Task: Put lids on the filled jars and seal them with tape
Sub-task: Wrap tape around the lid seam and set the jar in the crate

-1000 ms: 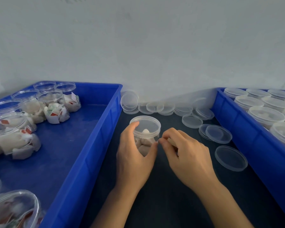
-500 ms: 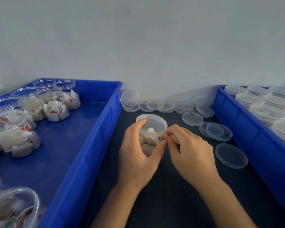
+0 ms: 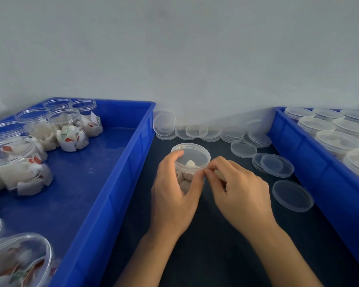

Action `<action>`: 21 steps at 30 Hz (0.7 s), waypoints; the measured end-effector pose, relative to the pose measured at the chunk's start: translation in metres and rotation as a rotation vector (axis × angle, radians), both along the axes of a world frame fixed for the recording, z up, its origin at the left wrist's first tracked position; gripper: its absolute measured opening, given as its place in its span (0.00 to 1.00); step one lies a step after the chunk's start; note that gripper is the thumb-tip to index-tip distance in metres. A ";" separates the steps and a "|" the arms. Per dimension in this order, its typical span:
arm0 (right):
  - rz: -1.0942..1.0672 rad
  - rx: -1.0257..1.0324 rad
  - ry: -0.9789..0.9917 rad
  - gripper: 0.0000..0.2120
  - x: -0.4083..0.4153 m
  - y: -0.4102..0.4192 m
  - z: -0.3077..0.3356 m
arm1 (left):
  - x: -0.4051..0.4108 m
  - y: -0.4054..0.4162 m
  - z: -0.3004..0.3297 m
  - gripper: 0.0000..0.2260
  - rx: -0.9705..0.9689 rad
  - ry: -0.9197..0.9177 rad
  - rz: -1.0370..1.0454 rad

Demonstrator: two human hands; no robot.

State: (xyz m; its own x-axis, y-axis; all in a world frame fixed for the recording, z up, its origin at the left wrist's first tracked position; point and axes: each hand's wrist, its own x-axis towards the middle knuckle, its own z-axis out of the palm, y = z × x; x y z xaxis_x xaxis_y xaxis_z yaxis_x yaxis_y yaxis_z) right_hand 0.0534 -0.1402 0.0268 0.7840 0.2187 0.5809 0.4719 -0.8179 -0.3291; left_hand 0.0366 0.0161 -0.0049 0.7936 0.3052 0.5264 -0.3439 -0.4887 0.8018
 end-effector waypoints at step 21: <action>-0.085 -0.124 0.014 0.13 -0.008 0.009 0.016 | 0.004 0.003 0.001 0.16 -0.056 -0.017 0.103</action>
State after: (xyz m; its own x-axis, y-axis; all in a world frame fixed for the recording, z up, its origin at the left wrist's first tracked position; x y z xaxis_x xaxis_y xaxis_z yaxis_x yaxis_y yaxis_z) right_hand 0.0456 -0.1313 0.0427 0.8105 0.2207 0.5426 0.3955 -0.8895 -0.2290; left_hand 0.0409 0.0190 -0.0041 0.7476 0.4143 0.5192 -0.3075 -0.4769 0.8234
